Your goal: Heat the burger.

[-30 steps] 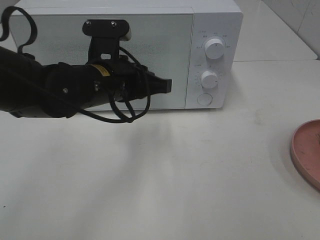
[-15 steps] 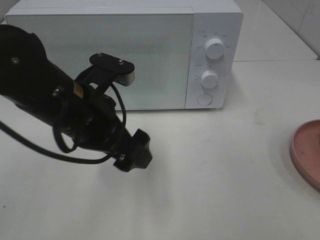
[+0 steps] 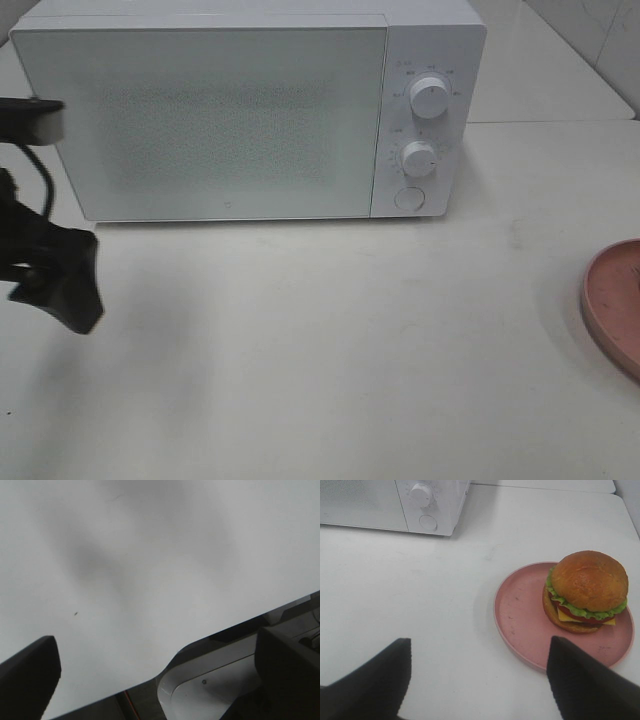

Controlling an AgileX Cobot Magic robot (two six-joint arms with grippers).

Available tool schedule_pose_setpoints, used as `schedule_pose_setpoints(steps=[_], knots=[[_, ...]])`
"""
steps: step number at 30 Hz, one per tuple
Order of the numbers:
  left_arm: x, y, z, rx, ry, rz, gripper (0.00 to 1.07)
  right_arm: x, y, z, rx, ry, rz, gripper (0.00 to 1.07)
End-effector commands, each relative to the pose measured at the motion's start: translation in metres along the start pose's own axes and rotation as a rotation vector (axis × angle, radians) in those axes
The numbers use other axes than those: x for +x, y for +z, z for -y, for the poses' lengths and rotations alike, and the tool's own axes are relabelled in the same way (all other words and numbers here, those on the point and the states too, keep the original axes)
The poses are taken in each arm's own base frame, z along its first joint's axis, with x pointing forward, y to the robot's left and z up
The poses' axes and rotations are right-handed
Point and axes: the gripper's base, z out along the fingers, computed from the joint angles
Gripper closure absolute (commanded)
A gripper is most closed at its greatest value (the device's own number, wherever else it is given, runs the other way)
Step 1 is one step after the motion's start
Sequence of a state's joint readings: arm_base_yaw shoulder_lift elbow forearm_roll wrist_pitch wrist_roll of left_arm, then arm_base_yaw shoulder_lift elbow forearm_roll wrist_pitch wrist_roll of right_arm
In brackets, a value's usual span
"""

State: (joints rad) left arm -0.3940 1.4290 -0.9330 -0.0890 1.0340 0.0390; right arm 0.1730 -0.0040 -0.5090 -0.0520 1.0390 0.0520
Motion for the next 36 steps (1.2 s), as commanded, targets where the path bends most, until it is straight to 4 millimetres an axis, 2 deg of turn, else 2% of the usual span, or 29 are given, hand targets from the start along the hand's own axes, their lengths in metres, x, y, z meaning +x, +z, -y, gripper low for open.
schedule_pose_setpoints(steps=[1, 2, 3, 5, 6, 7, 9, 10, 13, 15, 16, 18, 22, 24, 28, 31, 33, 36], knots=[[0.014, -0.016, -0.029, -0.009, -0.120, -0.027, 0.08, 0.002, -0.003, 0.001, 0.010, 0.002, 0.025, 0.33], [0.014, -0.016, -0.029, -0.009, -0.120, -0.027, 0.08, 0.002, -0.003, 0.001, 0.010, 0.002, 0.025, 0.33], [0.023, -0.026, -0.041, -0.015, -0.179, -0.023, 0.08, 0.002, -0.003, 0.001, 0.010, 0.002, 0.025, 0.33], [0.028, -0.031, -0.047, -0.017, -0.207, -0.019, 0.08, 0.002, -0.003, 0.001, 0.010, 0.002, 0.025, 0.33], [0.036, -0.040, -0.053, -0.016, -0.251, -0.004, 0.08, 0.002, -0.003, 0.001, 0.010, 0.002, 0.025, 0.33], [0.045, -0.048, -0.055, -0.001, -0.291, 0.024, 0.08, 0.002, -0.003, 0.001, 0.010, 0.002, 0.025, 0.33], [0.050, -0.052, -0.055, 0.008, -0.311, 0.041, 0.08, 0.002, -0.003, 0.001, 0.010, 0.002, 0.025, 0.33], [0.064, -0.055, -0.053, 0.036, -0.348, 0.053, 0.08, 0.002, -0.003, 0.001, 0.010, 0.002, 0.025, 0.33], [0.070, -0.056, -0.052, 0.046, -0.359, 0.060, 0.08, 0.002, -0.003, 0.001, 0.010, 0.002, 0.025, 0.33], [0.096, -0.059, -0.045, 0.028, -0.349, 0.120, 0.08, 0.002, -0.003, 0.001, 0.010, 0.002, 0.025, 0.33], [0.096, -0.059, -0.045, 0.028, -0.349, 0.120, 0.08, 0.002, -0.003, 0.001, 0.010, 0.002, 0.025, 0.33], [0.112, -0.060, -0.039, 0.006, -0.339, 0.190, 0.08, 0.002, -0.003, 0.001, 0.010, 0.002, 0.025, 0.33], [0.122, -0.061, -0.035, -0.004, -0.335, 0.239, 0.08, 0.002, -0.003, 0.001, 0.010, 0.002, 0.025, 0.33], [0.135, -0.061, -0.032, -0.035, -0.324, 0.309, 0.08, 0.002, -0.003, 0.001, 0.010, 0.002, 0.025, 0.33], [0.148, -0.058, -0.029, -0.070, -0.313, 0.366, 0.08, 0.002, -0.003, 0.001, 0.010, 0.002, 0.025, 0.33], [0.168, -0.046, -0.025, -0.106, -0.304, 0.461, 0.08, 0.002, -0.003, 0.001, 0.010, 0.002, 0.025, 0.33], [0.171, -0.043, -0.024, -0.108, -0.306, 0.473, 0.08, 0.002, -0.003, 0.001, 0.010, 0.002, 0.025, 0.33], [0.178, -0.050, -0.021, -0.130, -0.298, 0.539, 0.08, 0.002, -0.003, 0.001, 0.009, 0.002, 0.025, 0.33]])
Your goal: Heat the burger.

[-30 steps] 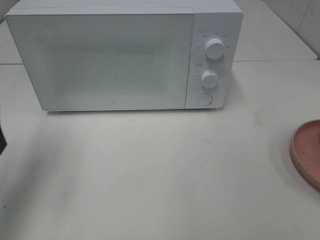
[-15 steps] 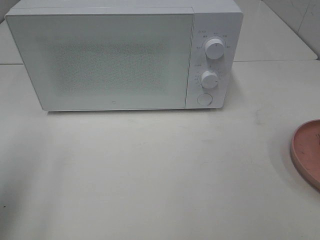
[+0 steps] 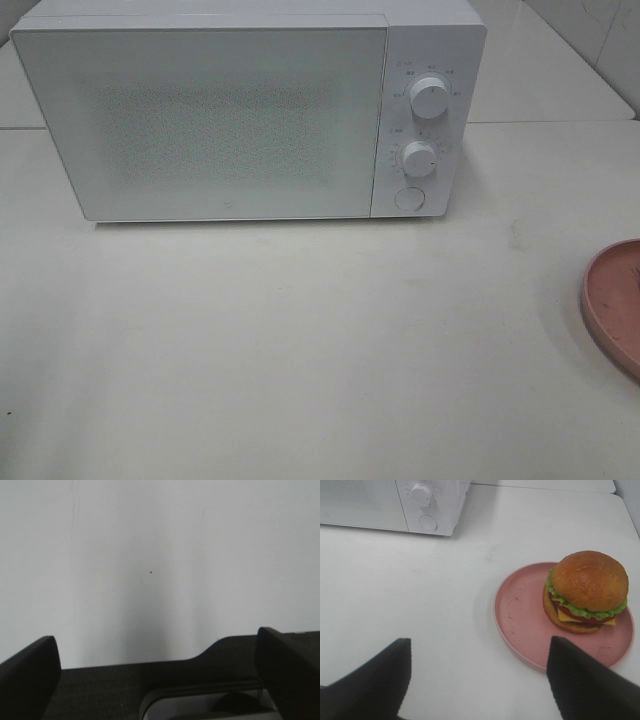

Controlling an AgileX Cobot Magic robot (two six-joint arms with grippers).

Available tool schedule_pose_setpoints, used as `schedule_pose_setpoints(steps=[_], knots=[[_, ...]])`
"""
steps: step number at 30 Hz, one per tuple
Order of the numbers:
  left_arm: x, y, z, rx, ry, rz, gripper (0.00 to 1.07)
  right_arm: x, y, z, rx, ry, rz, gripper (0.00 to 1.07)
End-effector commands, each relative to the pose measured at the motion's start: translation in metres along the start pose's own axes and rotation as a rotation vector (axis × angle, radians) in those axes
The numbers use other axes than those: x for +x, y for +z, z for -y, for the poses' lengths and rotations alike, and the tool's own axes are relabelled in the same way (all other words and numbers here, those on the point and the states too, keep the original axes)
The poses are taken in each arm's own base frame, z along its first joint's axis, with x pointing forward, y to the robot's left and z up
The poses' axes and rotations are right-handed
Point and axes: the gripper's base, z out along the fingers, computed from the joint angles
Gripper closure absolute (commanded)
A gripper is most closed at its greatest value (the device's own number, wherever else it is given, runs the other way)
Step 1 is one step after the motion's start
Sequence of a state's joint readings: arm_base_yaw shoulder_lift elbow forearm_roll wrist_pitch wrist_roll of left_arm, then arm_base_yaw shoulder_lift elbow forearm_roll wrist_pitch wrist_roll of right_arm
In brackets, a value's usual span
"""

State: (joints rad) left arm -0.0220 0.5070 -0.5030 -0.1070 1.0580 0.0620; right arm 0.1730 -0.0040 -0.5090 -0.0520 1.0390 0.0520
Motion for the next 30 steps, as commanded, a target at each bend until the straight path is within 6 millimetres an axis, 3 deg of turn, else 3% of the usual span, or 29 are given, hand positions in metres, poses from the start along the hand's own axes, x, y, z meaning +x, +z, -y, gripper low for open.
schedule_pose_setpoints(steps=[1, 15, 30], knots=[[0.002, -0.003, 0.000, -0.005, -0.005, 0.049, 0.08, 0.002, -0.003, 0.001, 0.009, 0.002, 0.025, 0.33], [0.035, -0.043, 0.006, 0.015, 0.023, 0.386, 0.08, 0.002, -0.003, 0.001, 0.009, 0.002, 0.025, 0.33], [0.054, -0.057, 0.009, -0.103, -0.063, 0.561, 0.08, 0.002, -0.003, 0.001, 0.009, 0.002, 0.024, 0.33]])
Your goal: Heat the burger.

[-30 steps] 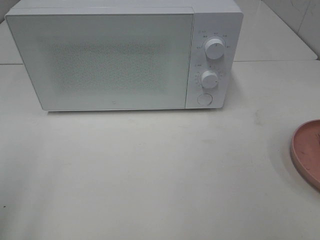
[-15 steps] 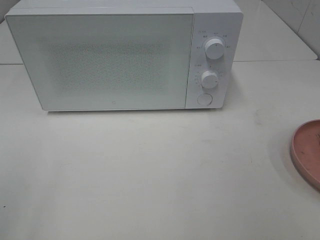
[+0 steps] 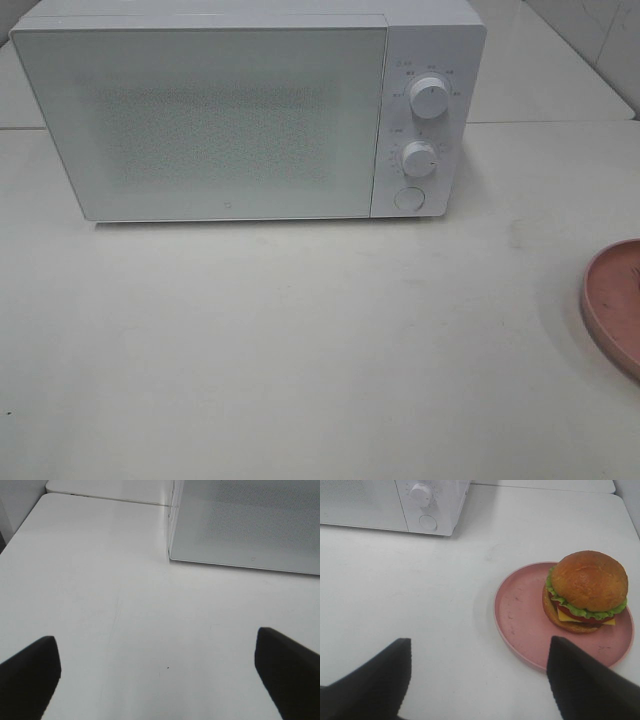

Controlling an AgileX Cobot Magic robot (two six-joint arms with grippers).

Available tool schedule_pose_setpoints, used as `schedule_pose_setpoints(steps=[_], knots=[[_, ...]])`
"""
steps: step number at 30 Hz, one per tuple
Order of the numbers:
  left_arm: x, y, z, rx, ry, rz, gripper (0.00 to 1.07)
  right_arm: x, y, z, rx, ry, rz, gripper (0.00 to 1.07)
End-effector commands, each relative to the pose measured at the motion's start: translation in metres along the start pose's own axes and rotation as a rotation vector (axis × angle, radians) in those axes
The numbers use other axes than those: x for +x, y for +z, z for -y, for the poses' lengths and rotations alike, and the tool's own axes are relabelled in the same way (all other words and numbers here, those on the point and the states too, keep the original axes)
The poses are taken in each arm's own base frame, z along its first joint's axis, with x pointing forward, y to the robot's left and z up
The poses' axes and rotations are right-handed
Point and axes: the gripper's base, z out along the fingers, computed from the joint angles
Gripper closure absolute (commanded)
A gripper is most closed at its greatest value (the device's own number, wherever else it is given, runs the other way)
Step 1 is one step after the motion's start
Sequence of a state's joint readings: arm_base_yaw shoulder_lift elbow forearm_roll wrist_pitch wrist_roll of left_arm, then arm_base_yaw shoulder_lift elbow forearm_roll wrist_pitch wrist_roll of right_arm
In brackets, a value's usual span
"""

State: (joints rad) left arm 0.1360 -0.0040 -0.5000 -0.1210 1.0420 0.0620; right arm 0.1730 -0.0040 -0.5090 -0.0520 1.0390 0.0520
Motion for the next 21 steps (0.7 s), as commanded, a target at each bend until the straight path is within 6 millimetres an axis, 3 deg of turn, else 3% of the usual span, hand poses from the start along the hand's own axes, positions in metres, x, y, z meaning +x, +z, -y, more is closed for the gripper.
schedule_pose_setpoints(steps=[1, 21], knots=[[0.0019, -0.0029, 0.0015, 0.009, -0.007, 0.030, 0.08, 0.0023, -0.0032, 0.0006, 0.009, 0.002, 0.024, 0.33], [0.0018, -0.0029, 0.0023, 0.018, -0.012, 0.030, 0.09, 0.0023, -0.0032, 0.0006, 0.009, 0.002, 0.024, 0.33]])
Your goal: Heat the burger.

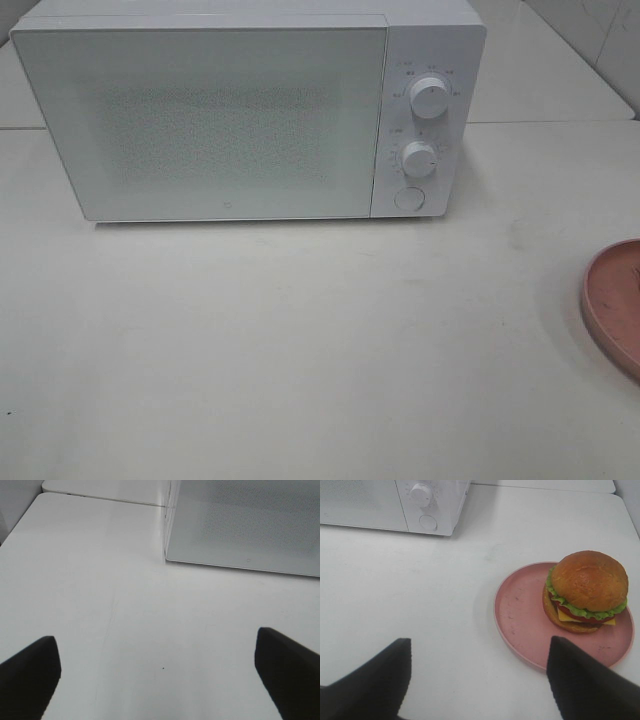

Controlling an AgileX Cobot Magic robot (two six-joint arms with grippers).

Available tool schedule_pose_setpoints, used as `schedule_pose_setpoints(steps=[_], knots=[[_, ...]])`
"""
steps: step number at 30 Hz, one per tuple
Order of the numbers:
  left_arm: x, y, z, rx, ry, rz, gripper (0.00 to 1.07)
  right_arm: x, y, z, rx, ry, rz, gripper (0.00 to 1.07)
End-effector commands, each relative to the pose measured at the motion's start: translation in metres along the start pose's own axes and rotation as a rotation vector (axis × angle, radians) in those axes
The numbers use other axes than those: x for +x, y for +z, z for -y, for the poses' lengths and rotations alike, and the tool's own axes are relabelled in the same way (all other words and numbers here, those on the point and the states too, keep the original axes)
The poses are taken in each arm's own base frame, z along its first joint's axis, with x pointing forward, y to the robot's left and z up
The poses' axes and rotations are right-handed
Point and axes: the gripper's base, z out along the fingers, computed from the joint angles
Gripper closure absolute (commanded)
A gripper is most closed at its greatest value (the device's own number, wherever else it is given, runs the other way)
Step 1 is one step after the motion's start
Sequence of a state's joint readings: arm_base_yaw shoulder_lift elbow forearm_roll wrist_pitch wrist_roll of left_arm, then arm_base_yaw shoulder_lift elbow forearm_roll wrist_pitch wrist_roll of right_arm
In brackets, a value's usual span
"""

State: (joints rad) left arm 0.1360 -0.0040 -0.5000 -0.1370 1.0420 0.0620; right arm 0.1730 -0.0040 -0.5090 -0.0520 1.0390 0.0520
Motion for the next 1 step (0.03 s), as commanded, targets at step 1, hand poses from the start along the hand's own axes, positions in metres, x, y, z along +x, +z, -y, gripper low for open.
schedule_pose_setpoints(steps=[1], knots=[[0.0019, -0.0028, 0.0010, 0.004, -0.003, 0.030, 0.09, 0.0023, -0.0032, 0.0006, 0.009, 0.002, 0.024, 0.33]])
